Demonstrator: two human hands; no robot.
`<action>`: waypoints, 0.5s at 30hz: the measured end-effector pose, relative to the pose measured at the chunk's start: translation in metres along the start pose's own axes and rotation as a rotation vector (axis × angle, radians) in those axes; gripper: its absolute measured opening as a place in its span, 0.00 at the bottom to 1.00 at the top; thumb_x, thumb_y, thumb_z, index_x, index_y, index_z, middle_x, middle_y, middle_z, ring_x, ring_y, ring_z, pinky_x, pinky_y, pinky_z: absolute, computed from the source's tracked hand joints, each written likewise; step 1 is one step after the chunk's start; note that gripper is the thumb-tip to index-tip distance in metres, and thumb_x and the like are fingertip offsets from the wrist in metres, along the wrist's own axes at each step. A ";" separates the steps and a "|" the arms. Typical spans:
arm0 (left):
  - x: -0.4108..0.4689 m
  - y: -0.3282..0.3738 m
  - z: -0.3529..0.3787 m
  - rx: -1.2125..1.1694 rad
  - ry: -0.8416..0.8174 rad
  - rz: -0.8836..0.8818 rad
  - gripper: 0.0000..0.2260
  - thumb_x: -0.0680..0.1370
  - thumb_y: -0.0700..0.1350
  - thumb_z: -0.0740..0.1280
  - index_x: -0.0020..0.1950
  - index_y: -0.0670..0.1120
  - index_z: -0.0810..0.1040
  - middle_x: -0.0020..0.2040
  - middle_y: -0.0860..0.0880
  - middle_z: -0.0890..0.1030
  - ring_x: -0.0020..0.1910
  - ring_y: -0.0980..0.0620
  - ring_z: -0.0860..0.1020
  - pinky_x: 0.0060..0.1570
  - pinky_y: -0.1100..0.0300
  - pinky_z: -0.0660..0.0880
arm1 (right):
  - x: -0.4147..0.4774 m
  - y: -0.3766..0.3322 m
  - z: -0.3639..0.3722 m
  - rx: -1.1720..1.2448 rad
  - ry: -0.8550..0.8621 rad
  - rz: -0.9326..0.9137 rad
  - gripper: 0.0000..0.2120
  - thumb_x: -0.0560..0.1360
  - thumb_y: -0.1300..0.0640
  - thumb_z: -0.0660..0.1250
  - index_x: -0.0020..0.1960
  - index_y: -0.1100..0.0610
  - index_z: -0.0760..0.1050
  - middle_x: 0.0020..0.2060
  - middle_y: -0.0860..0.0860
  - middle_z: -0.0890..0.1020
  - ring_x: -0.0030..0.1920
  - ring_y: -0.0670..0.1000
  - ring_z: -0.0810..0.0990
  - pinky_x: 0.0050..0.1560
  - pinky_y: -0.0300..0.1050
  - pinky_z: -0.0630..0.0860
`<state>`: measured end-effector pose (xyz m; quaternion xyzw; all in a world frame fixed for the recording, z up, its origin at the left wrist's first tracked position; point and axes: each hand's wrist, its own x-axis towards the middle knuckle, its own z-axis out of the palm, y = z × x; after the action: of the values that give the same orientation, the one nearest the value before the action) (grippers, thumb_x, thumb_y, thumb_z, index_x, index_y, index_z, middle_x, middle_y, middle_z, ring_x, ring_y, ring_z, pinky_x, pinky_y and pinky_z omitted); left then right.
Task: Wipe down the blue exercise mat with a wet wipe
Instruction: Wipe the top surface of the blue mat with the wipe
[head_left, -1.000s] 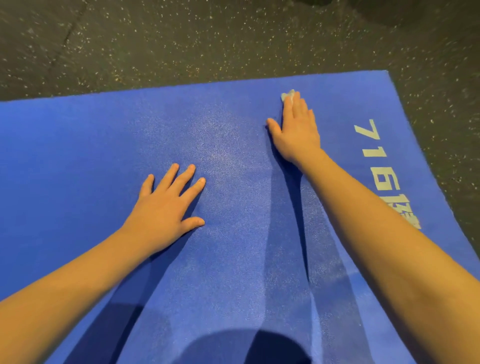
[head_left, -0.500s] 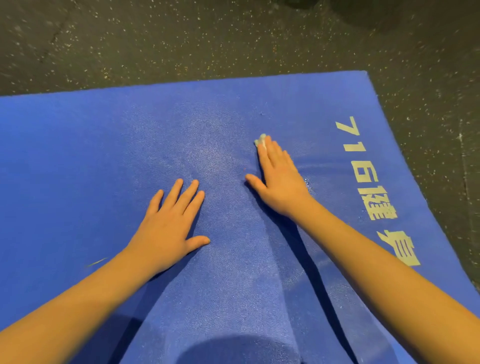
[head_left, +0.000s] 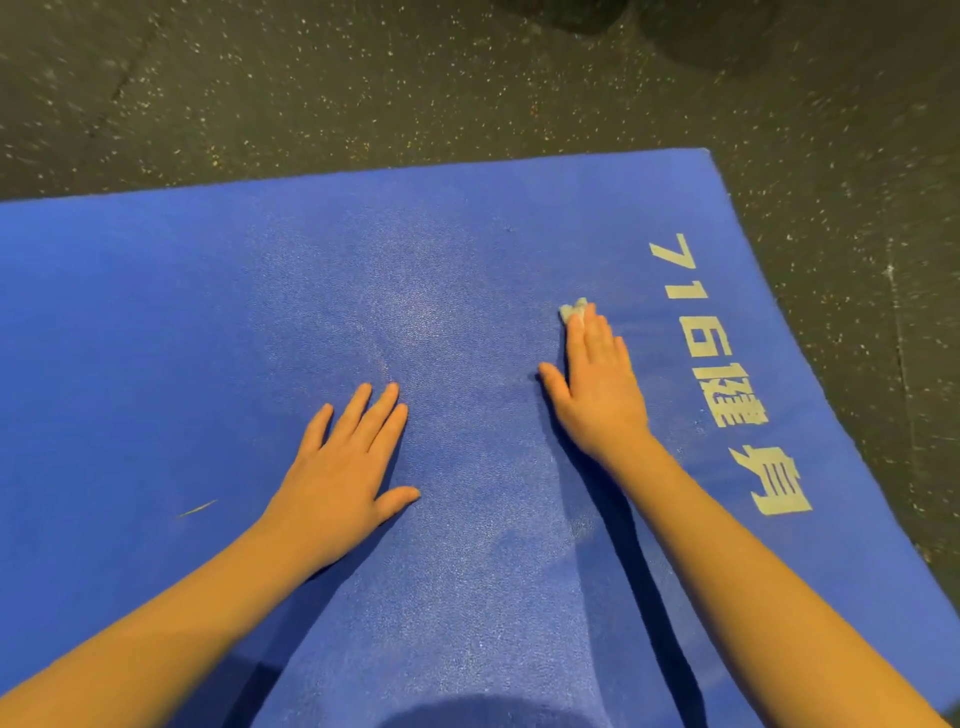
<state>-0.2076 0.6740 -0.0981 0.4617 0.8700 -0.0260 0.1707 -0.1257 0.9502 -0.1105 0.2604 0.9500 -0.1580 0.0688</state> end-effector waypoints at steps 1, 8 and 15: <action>0.000 0.000 0.000 0.006 0.003 -0.002 0.36 0.73 0.65 0.52 0.70 0.40 0.72 0.72 0.42 0.70 0.71 0.44 0.61 0.59 0.38 0.71 | -0.007 -0.007 0.003 0.017 -0.004 0.002 0.35 0.79 0.41 0.54 0.79 0.56 0.46 0.78 0.53 0.47 0.78 0.54 0.46 0.76 0.51 0.44; -0.022 0.012 0.004 0.038 -0.001 -0.005 0.34 0.74 0.62 0.53 0.68 0.39 0.74 0.70 0.42 0.72 0.70 0.44 0.62 0.58 0.37 0.72 | -0.045 0.004 0.006 -0.015 -0.081 -0.168 0.35 0.77 0.38 0.48 0.79 0.53 0.47 0.78 0.51 0.48 0.78 0.53 0.46 0.76 0.51 0.45; -0.051 0.024 0.002 0.074 -0.105 -0.003 0.31 0.75 0.61 0.53 0.65 0.41 0.78 0.68 0.44 0.75 0.67 0.44 0.72 0.56 0.42 0.74 | -0.082 -0.020 0.014 -0.062 -0.126 -0.101 0.36 0.77 0.39 0.43 0.78 0.60 0.50 0.78 0.56 0.52 0.77 0.57 0.52 0.74 0.53 0.52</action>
<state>-0.1616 0.6467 -0.0814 0.4645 0.8589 -0.0825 0.1991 -0.0649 0.8902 -0.1007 0.1995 0.9601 -0.1477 0.1286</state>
